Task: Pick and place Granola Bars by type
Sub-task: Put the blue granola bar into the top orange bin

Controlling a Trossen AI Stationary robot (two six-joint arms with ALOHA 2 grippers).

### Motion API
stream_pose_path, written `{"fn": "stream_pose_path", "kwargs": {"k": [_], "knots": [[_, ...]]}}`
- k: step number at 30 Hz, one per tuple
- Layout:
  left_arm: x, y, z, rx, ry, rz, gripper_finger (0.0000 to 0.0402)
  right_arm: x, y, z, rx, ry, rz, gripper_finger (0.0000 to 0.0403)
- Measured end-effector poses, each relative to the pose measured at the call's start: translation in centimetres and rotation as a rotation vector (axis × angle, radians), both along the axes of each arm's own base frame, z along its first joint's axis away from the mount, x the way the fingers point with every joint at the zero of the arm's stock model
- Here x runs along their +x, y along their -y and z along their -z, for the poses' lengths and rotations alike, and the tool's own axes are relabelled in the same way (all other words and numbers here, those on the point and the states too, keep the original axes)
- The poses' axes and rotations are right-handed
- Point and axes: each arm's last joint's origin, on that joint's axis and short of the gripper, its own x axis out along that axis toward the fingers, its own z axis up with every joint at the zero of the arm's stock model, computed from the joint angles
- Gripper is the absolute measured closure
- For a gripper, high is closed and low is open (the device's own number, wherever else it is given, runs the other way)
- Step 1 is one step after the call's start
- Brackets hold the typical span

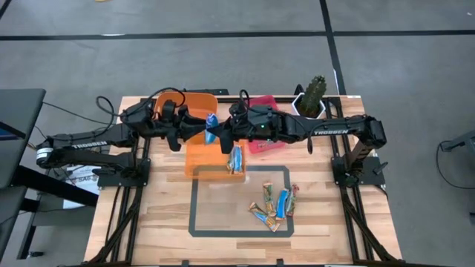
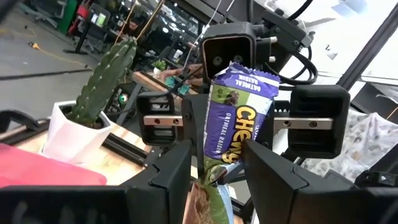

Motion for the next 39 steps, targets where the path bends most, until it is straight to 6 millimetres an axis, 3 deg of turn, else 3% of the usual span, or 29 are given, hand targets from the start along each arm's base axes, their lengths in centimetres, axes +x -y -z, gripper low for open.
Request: {"fn": "stream_pose_path", "kwargs": {"k": [25,39], "knots": [[0.0,0.0,0.1,0.100,-0.016,0.001,0.0264,0.1,0.1,-0.5,0.025,0.058,-0.079,0.0386],[0.0,0.0,0.0,0.087,-0.006,-0.003,0.0264,0.0,-1.2,0.0,0.011,0.005,-0.177,0.0386]]}}
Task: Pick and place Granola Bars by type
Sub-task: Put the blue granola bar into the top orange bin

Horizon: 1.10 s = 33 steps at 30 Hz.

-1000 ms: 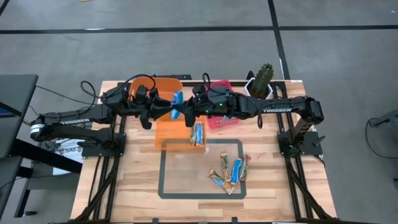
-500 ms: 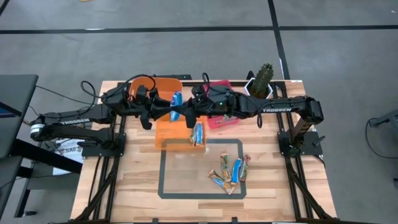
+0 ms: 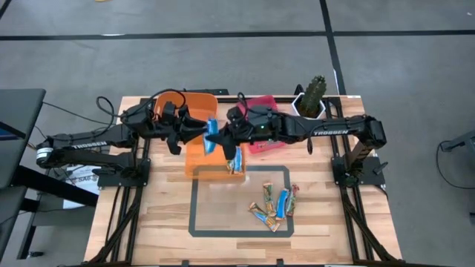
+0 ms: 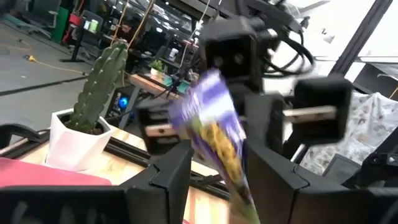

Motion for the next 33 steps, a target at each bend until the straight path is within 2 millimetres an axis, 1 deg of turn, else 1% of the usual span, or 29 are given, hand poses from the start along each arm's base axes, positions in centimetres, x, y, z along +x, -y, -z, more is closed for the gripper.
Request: {"fn": "stream_pose_path", "kwargs": {"k": [6,9,13,22,33], "knots": [[0.0,0.0,0.0,-0.008,0.001,-0.003,0.0264,-0.1,-0.8,0.3,-0.031,-0.029,-0.036,0.0384],[0.0,0.0,0.0,-0.022,0.001,0.008,0.0264,0.0,-0.6,0.3,-0.034,-0.025,-0.031,0.0384],[0.4,0.1,0.2,-0.051,-0.007,0.066,0.0264,0.0,-0.2,0.3,-0.034,-0.027,-0.020,0.0384],[1.7,0.0,0.4,-0.069,0.018,0.152,0.0264,-0.1,0.1,0.4,-0.034,-0.034,-0.009,0.0387],[1.6,0.1,0.3,-0.046,0.027,0.181,0.0264,-0.1,0.2,0.5,-0.035,-0.053,-0.006,0.0388]]}}
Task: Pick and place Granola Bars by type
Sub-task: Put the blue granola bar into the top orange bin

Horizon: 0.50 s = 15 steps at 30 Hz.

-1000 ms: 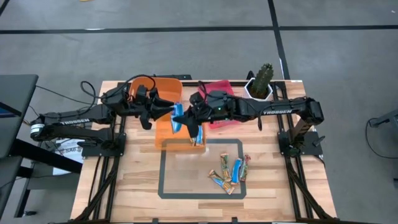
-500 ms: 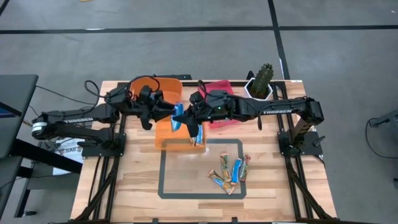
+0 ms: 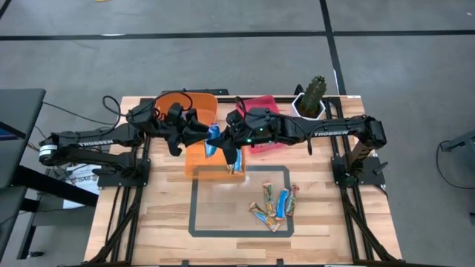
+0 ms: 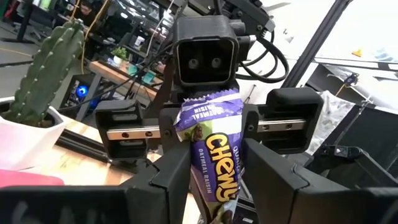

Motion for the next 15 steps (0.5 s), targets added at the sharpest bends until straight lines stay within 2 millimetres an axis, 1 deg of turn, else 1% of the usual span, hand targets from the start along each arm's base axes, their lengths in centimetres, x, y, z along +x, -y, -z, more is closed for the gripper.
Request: {"fn": "stream_pose_path", "kwargs": {"k": [15], "knots": [[0.05,0.04,0.16,-0.001,-0.016,0.010,0.0267,0.03,0.19,-0.14,0.000,0.015,0.005,0.0388]]}}
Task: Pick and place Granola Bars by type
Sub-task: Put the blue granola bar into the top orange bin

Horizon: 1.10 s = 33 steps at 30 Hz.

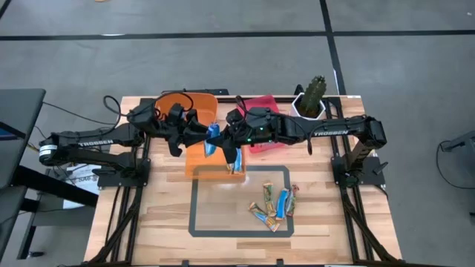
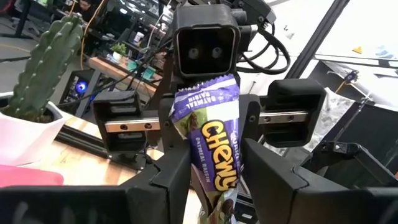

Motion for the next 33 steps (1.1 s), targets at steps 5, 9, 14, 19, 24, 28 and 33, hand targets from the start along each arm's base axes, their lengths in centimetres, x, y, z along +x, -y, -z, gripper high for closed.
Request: {"fn": "stream_pose_path", "kwargs": {"k": [5,9,14,19,24,28,33], "knots": [[0.05,-0.03,0.19,-0.004,-0.018,-0.010,0.0290,0.02,0.09,-0.11,0.001,0.011,0.004,0.0387],[0.05,-0.02,0.18,0.001,-0.016,-0.011,0.0321,0.03,0.09,-0.13,0.001,0.013,0.004,0.0386],[0.03,-0.02,0.09,0.004,-0.007,-0.013,0.0354,0.03,0.09,-0.13,0.001,0.014,0.004,0.0388],[0.02,-0.03,0.07,0.007,-0.002,-0.017,0.0368,0.03,0.10,-0.14,0.000,0.015,0.006,0.0379],[0.02,-0.03,0.06,0.007,-0.001,-0.020,0.0370,0.03,0.12,-0.14,-0.001,0.015,0.008,0.0364],[0.02,-0.03,0.05,0.007,0.000,-0.020,0.0371,0.03,0.15,-0.14,-0.003,0.015,0.017,0.0345],[0.04,-0.05,0.12,0.006,-0.005,-0.022,0.0371,-0.03,0.22,0.13,-0.007,-0.013,0.037,0.0321]]}}
